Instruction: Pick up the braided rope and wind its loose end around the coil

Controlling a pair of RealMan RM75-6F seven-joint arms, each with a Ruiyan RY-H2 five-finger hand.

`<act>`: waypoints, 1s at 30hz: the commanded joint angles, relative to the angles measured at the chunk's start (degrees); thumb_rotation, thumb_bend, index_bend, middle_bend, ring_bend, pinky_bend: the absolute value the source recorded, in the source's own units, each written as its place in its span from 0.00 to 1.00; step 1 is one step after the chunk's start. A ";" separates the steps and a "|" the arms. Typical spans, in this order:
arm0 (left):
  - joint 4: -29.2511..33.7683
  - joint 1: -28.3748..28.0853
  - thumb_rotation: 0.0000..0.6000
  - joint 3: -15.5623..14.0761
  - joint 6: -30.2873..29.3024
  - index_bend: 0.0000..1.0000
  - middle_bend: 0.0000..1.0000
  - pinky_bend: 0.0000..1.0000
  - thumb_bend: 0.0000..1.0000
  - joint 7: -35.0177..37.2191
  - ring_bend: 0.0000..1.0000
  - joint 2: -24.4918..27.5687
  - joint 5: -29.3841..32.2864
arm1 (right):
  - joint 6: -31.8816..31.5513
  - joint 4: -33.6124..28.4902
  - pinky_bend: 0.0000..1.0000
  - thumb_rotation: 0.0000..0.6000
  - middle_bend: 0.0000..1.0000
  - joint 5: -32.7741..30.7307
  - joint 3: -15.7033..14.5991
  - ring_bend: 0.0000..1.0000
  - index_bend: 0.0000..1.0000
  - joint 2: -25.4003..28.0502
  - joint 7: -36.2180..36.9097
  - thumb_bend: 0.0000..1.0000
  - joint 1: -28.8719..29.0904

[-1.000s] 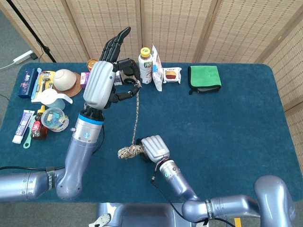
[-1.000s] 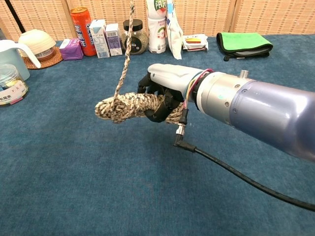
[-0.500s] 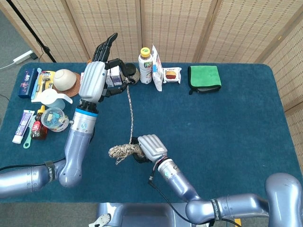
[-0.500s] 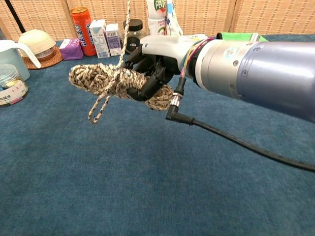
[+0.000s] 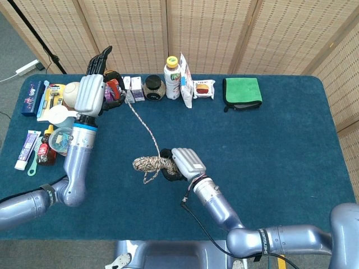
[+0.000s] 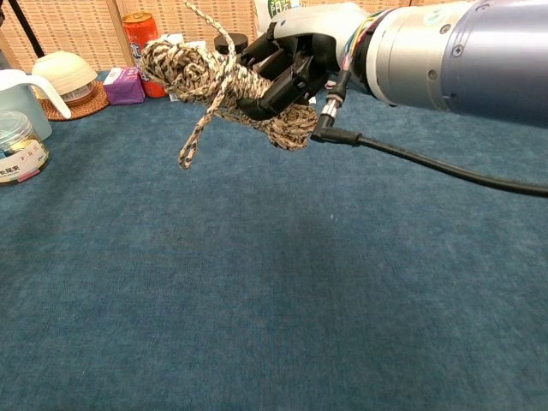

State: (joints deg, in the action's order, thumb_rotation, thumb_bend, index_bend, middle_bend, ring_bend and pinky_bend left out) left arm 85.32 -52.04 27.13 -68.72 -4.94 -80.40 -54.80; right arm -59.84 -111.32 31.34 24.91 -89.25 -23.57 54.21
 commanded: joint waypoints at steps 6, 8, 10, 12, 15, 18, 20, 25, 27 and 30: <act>-8.56 3.45 1.00 -6.67 2.97 0.80 0.00 0.00 0.37 2.43 0.00 -0.28 -5.48 | -1.31 2.28 0.65 1.00 0.64 -3.58 2.96 0.45 0.66 1.95 2.60 0.87 0.98; -10.01 4.09 1.00 -7.89 3.42 0.81 0.00 0.00 0.37 3.20 0.00 -0.30 -6.86 | -2.05 3.35 0.65 1.00 0.64 -5.06 3.86 0.45 0.66 2.10 2.92 0.87 1.44; -11.03 4.63 1.00 -8.58 3.81 0.81 0.00 0.00 0.37 4.31 0.00 -0.42 -7.80 | -2.79 4.36 0.65 1.00 0.64 -6.84 4.82 0.45 0.66 2.15 3.29 0.87 1.91; -11.70 4.97 1.00 -8.92 4.10 0.81 0.00 0.00 0.37 5.20 0.00 -0.54 -8.41 | -3.29 5.01 0.66 1.00 0.64 -8.51 5.72 0.45 0.66 2.16 3.76 0.87 2.25; -13.08 5.49 1.00 -10.10 4.73 0.81 0.00 0.00 0.37 5.96 0.00 -0.86 -9.98 | -4.32 6.32 0.66 1.00 0.64 -12.23 8.00 0.45 0.66 2.14 5.01 0.88 2.89; -14.10 5.88 1.00 -11.09 5.19 0.81 0.00 0.00 0.37 6.30 0.00 -1.28 -11.33 | -5.50 7.39 0.65 1.00 0.64 -13.88 8.91 0.45 0.66 2.24 4.76 0.88 3.76; -15.05 6.23 1.00 -12.30 5.40 0.81 0.00 0.00 0.37 5.91 0.00 -1.49 -12.76 | -6.63 8.29 0.65 1.00 0.64 -14.77 9.70 0.45 0.66 2.20 4.75 0.88 4.28; -16.89 7.18 1.00 -14.10 5.92 0.81 0.00 0.00 0.37 6.91 0.00 -2.18 -14.96 | -8.14 9.74 0.66 1.00 0.64 -17.24 11.34 0.45 0.66 2.10 5.62 0.88 4.67; -17.51 7.46 1.00 -14.89 6.00 0.81 0.00 0.00 0.37 6.99 0.00 -2.27 -16.10 | -8.46 10.32 0.66 1.00 0.64 -17.81 11.51 0.45 0.66 2.09 5.83 0.88 4.61; -18.09 7.91 1.00 -16.26 6.03 0.81 0.00 0.00 0.37 6.89 0.00 -2.31 -18.09 | -8.67 11.23 0.66 1.00 0.64 -18.47 11.48 0.45 0.66 1.96 6.30 0.88 4.34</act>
State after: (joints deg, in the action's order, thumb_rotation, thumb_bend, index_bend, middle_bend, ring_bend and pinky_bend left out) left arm 67.61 -44.45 11.57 -62.75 1.98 -82.64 -72.04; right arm -68.45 -100.25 12.99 36.39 -87.24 -17.39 58.63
